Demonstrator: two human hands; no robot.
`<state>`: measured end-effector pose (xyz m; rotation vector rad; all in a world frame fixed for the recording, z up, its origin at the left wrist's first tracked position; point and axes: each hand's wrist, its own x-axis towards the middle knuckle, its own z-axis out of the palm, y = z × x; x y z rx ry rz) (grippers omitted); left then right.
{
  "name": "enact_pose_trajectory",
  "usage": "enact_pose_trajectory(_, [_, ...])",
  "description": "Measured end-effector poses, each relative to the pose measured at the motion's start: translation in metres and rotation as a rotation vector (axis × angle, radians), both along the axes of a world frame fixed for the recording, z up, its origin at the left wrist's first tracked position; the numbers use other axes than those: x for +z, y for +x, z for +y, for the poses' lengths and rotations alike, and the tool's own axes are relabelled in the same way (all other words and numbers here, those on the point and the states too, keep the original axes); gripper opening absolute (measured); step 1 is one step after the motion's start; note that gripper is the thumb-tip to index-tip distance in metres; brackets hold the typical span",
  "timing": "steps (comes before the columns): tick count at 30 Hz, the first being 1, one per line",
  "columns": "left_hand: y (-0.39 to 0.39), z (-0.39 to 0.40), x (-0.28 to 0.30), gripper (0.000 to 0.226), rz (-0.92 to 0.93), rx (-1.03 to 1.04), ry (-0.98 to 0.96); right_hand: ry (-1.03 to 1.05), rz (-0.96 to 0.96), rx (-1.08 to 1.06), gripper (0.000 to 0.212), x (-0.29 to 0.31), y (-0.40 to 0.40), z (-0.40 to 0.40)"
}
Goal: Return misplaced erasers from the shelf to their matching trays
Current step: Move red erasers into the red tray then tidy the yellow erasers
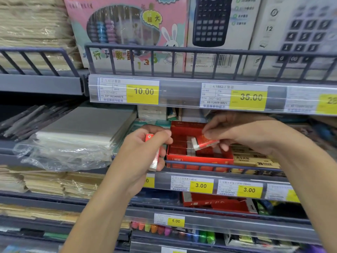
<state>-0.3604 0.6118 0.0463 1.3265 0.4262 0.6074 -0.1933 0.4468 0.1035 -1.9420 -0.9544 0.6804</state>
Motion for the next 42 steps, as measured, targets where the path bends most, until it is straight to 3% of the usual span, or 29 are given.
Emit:
enact_pose_trajectory(3, [-0.001,0.005,0.002,0.034,-0.016,0.009,-0.026,-0.159,-0.135,-0.006,0.006,0.0,0.002,0.0])
enact_pose_trajectory(7, [-0.002,0.009,0.002,0.013,-0.018,-0.015,-0.039,-0.281,-0.214,-0.026,0.005,-0.002,0.002,0.009])
enact_pose_trajectory(18, [-0.009,0.015,0.002,0.009,-0.026,-0.029,-0.033,-0.399,-0.22,0.035,0.02,-0.001,0.007,0.019])
enact_pose_trajectory(27, [-0.008,0.009,0.004,0.015,-0.083,-0.073,-0.067,-0.477,-0.453,0.072,0.024,-0.007,0.004,0.027])
enact_pose_trajectory(42, [-0.007,0.001,0.003,0.01,-0.051,-0.118,-0.019,-0.71,-0.656,0.165,0.025,-0.003,-0.004,0.044])
